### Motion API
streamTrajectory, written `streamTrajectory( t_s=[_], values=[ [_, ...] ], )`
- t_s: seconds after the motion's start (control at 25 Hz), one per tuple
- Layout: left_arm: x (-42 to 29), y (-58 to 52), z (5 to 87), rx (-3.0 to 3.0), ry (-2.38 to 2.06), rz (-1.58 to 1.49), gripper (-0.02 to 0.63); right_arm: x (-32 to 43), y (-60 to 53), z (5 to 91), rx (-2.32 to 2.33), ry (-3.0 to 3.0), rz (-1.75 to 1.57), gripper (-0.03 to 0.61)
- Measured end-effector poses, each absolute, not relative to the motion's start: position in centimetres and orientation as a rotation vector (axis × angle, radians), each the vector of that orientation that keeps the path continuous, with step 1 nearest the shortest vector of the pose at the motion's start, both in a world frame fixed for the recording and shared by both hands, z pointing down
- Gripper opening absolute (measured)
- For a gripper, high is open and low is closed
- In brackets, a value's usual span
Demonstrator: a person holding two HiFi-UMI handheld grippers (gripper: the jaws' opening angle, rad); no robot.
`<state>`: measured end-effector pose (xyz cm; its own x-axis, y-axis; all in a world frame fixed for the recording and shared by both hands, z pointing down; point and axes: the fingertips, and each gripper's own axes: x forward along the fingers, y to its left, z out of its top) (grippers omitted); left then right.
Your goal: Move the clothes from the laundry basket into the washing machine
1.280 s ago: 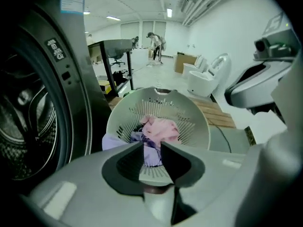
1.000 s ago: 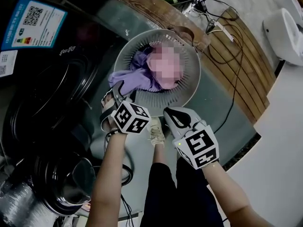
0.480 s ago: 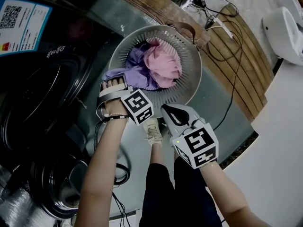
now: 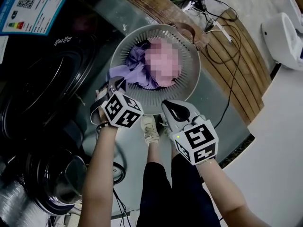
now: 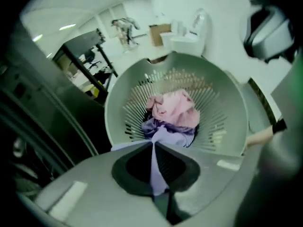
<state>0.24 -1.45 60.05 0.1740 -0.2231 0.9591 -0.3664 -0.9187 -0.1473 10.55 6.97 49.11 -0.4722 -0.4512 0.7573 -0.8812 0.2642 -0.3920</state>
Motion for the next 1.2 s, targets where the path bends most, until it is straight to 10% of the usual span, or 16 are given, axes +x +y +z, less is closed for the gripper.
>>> streamTrajectory(
  t_s=[0.36, 0.44, 0.76, 0.84, 0.96, 1.2],
  values=[
    [0.4, 2.7, 45.6, 2.212, -0.837, 0.864, 0.011, 9.4, 5.5, 49.0, 1.178, -2.069, 1.049, 0.041],
    [0.3, 3.1, 43.1, 2.207, -0.838, 0.728, 0.011, 8.6, 5.6, 49.6, 1.125, -2.082, 1.065, 0.174],
    [-0.8, 2.3, 32.2, 2.314, -0.843, 0.351, 0.011, 6.5, 6.2, 54.4, 0.940, -2.015, 1.061, 0.337],
    [-1.2, 2.4, 30.9, 2.314, -0.824, 0.274, 0.011, 6.1, 5.9, 55.0, 0.953, -1.997, 1.067, 0.305],
    [-2.1, 2.9, 31.0, 2.296, -0.834, 0.244, 0.011, 6.3, 5.0, 55.0, 1.024, -1.979, 1.080, 0.031],
    [-3.3, 4.5, 37.5, 2.185, -0.929, 0.384, 0.017, 4.9, 4.0, 49.9, 1.031, -2.156, 1.089, 0.026]
  ],
)
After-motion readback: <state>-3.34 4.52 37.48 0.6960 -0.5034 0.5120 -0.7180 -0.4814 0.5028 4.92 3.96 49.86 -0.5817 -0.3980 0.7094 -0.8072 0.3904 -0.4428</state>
